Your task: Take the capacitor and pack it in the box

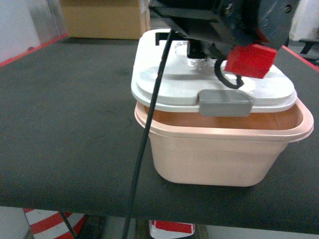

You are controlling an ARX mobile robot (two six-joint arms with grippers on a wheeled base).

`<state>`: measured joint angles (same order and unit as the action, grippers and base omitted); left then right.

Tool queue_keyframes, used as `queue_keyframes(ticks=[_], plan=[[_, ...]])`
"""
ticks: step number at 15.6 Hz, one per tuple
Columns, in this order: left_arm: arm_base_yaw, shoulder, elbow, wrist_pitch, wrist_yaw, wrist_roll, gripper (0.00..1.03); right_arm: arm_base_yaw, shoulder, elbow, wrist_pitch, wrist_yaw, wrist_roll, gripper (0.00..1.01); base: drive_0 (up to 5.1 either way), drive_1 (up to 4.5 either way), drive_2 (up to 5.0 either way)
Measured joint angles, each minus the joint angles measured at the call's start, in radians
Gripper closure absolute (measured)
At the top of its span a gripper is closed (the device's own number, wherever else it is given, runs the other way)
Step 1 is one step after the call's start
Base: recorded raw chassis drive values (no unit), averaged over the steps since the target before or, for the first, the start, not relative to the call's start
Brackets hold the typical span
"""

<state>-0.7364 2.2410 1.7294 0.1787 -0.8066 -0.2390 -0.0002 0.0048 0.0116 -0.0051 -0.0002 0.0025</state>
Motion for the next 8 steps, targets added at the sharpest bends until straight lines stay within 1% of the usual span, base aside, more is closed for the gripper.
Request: queue_keyframes(ticks=[1, 2, 4, 6, 8], plan=[[-0.018, 0.000, 0.009, 0.010, 0.000, 0.000, 1.01, 0.000, 0.000, 0.000, 0.000, 0.000, 0.000, 0.03, 0.0, 0.00, 0.0], [-0.029, -0.003, 0.015, -0.014, -0.011, 0.001, 1.01, 0.000, 0.000, 0.000, 0.000, 0.000, 0.000, 0.03, 0.0, 0.00, 0.0], [-0.032, -0.009, 0.004, -0.049, -0.012, 0.002, 1.01, 0.000, 0.000, 0.000, 0.000, 0.000, 0.000, 0.03, 0.0, 0.00, 0.0], [-0.047, -0.021, -0.019, -0.052, -0.002, 0.003, 1.01, 0.000, 0.000, 0.000, 0.000, 0.000, 0.000, 0.03, 0.0, 0.00, 0.0], [-0.053, -0.027, -0.021, -0.060, -0.006, 0.002, 1.01, 0.000, 0.000, 0.000, 0.000, 0.000, 0.000, 0.03, 0.0, 0.00, 0.0]])
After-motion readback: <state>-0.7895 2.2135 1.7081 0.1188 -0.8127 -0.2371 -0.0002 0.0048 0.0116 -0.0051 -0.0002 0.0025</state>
